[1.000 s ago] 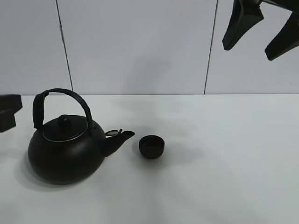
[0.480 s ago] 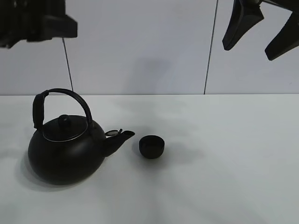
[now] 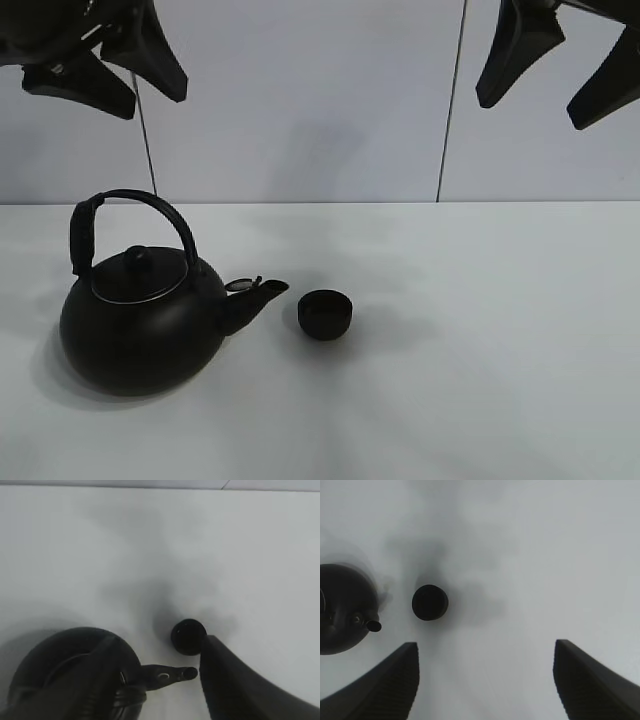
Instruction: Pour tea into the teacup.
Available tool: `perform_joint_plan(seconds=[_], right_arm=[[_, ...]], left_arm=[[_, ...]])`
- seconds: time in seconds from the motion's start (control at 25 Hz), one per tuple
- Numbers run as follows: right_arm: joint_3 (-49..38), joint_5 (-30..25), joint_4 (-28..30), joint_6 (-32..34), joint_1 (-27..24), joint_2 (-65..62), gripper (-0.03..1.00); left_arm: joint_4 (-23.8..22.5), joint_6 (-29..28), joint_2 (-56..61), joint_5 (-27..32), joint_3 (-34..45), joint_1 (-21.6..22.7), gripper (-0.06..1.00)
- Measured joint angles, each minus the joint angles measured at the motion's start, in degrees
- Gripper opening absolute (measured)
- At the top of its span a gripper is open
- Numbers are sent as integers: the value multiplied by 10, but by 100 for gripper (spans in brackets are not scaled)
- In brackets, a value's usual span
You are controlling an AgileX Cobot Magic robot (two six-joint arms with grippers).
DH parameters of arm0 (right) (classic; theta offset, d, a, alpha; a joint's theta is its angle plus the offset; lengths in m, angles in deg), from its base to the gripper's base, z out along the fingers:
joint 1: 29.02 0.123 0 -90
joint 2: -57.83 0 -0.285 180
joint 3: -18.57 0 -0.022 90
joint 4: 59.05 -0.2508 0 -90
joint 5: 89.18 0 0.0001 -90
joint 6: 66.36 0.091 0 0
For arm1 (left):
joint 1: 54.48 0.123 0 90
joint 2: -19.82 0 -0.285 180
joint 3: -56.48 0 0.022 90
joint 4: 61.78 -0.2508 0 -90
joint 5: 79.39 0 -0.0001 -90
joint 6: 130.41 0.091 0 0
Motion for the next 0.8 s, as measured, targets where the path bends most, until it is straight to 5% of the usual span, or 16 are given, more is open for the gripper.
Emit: perform_joint_plan(seconds=[0.32,0.48,0.8], right_arm=[[0,-10,0,0,0,0,52],[0,-10,0,0,0,0,52],[0,-10,0,0,0,0,52]], left_arm=[[15,-23,-81,177,-144,3,42],[39,-31,-86,192,-159,3,52],[55,-95,-87,206,-159,3,55]])
